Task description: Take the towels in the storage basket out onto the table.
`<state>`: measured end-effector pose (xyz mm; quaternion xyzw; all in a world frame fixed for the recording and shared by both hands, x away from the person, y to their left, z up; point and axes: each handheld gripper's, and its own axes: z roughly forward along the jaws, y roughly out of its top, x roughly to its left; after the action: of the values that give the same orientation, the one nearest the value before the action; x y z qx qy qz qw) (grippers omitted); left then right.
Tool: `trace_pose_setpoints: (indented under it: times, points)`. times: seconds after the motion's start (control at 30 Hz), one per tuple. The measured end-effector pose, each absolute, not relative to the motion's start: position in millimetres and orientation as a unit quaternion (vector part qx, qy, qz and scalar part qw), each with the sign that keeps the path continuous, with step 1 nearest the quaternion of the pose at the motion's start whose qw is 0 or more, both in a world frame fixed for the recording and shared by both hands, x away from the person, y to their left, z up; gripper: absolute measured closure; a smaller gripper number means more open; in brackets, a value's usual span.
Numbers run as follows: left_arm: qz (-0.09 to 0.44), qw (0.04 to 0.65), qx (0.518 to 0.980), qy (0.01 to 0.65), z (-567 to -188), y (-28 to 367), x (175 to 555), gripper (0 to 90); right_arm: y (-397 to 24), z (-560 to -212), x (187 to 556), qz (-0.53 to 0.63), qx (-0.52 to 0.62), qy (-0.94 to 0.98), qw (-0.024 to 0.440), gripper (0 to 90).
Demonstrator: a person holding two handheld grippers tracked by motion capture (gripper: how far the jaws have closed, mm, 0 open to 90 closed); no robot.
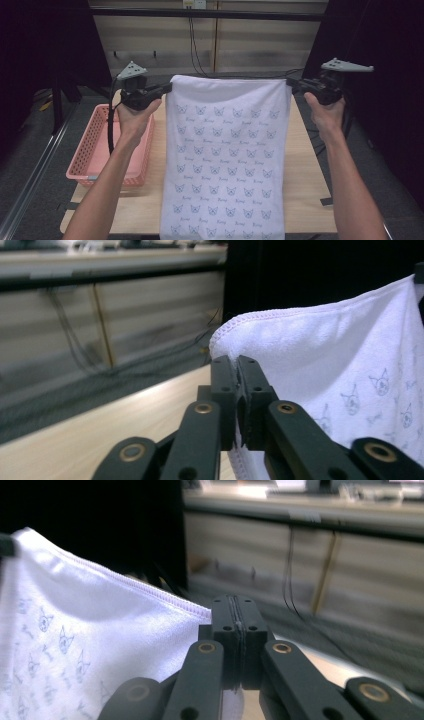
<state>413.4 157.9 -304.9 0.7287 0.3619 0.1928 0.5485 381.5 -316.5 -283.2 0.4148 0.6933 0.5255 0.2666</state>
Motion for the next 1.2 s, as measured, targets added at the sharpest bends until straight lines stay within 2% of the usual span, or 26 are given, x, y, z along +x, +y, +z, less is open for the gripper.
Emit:
trace_pose_setpoints:
  times: [0.07,0.1,0.17,0.37,0.43,0.53,0.63,0.7,0.73,0.87,1.0,1.07,1.2]
  points:
    - [0.185,0.534,0.731,0.382,-319,153,422,70.2,-314,-301,399,0.495,0.434,0.707,0.259,85.2]
    - [0.178,0.53,0.735,0.385,-326,150,424,66.3,-313,-310,405,0.475,0.45,0.707,0.269,74.8]
    - [0.171,0.522,0.742,0.385,-337,144,424,62.4,-313,-325,413,0.468,0.462,0.711,0.249,71.9]
    - [0.129,0.528,0.761,0.353,-357,130,408,61.4,-308,-360,395,0.459,0.452,0.731,0.226,66.7]
    - [0.126,0.523,0.771,0.342,-361,125,396,61.5,-307,-372,381,0.463,0.445,0.738,0.207,64.4]
    - [0.09,0.53,0.78,0.322,-374,123,375,63.6,-302,-392,353,0.456,0.431,0.758,0.178,62.9]
    - [0.072,0.511,0.801,0.304,-395,121,354,66.0,-299,-408,328,0.455,0.421,0.77,0.152,61.8]
    - [0.054,0.502,0.806,0.311,-410,124,343,66.0,-297,-420,310,0.447,0.415,0.779,0.147,60.1]
    - [0.043,0.5,0.806,0.315,-415,125,338,66.1,-297,-428,300,0.455,0.411,0.78,0.123,59.1]
    - [0.007,0.477,0.823,0.309,-440,133,309,65.2,-294,-454,271,0.429,0.41,0.799,0.098,59.5]
    - [0.002,0.457,0.838,0.297,-457,144,284,65.0,-293,-477,240,0.409,0.419,0.806,0.082,58.2]
    - [0.002,0.441,0.847,0.295,-467,147,276,64.1,-291,-486,231,0.4,0.433,0.805,0.064,61.7]
    - [-0.003,0.418,0.855,0.307,-484,152,270,61.9,-282,-493,218,0.357,0.421,0.83,0.076,64.7]
